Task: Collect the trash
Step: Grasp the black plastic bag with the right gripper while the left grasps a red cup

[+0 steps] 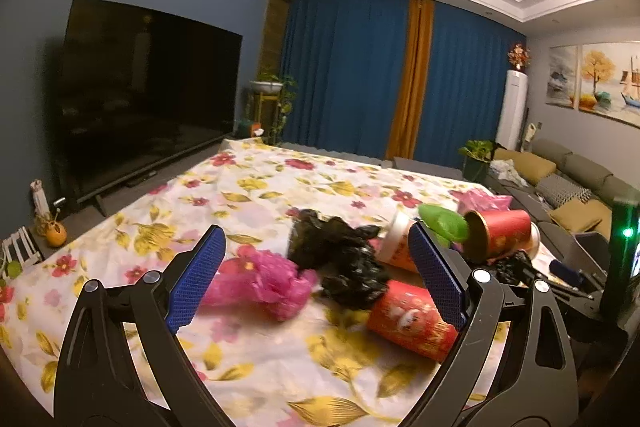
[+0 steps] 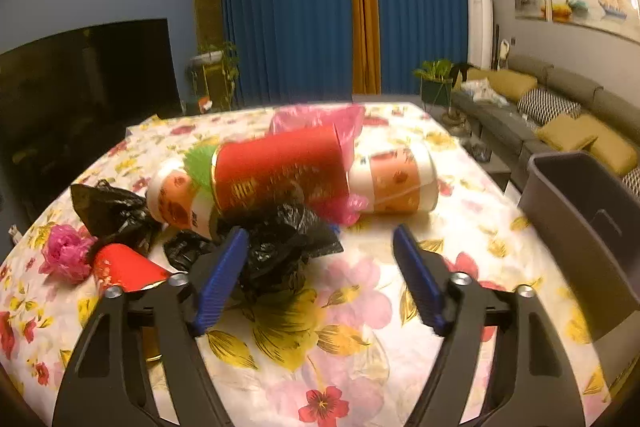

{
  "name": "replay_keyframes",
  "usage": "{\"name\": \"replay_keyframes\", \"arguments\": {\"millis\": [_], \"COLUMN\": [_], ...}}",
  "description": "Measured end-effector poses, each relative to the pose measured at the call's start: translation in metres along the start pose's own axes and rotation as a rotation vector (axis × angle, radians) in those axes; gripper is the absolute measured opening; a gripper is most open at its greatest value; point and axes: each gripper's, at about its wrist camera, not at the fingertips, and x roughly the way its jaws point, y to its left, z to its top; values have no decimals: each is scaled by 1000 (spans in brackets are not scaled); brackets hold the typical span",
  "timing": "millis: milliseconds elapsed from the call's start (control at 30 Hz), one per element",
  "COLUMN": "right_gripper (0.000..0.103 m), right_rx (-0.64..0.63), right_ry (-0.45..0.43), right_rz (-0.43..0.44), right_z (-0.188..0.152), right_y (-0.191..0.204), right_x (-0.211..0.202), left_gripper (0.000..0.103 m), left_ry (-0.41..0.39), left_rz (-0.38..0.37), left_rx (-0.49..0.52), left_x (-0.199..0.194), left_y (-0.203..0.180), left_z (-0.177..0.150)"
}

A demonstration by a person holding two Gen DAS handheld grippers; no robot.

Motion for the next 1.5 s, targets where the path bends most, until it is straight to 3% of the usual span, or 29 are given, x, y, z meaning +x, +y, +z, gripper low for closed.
{"name": "replay_keyframes", "arguments": {"millis": [67,267,333,433,633,733,967,1033,1100,1200,1500], "right_gripper": [62,30,11,4,3,3,3,3,3,3,3], "right_rx": [13,-5,-11,-14,47,50,69,80,90,88,85], "right_ry": [19,70,70,54,11,-55,-133,-139,-144,-152,-162], "right_rz": [17,59,75,80,101,92,100,107,116,124,129], "right_z": [0,1,1,0,-1,1,-1,-2,-4,-6,-10], "right_y": [0,4,5,2,-21,-32,-50,-54,-57,-60,-61], "right_x": [6,17,17,11,-14,-39,-79,-85,-91,-101,-111], "left_gripper": [91,91,91,91,88,86,77,71,57,45,3], "left_ry": [0,25,41,65,122,160,241,276,327,390,419], "left_rz": [8,-7,-24,-60,-136,-162,-168,-158,-143,-126,-138], "left_rx": [-10,-37,-26,3,120,179,245,261,269,252,140], "left_x": [1,5,7,10,10,12,24,31,41,53,59], "left_y": [6,9,2,-13,-56,-76,-95,-98,-98,-95,-74], "left_z": [0,-3,-6,-11,-30,-42,-53,-55,-58,-61,-59]}}
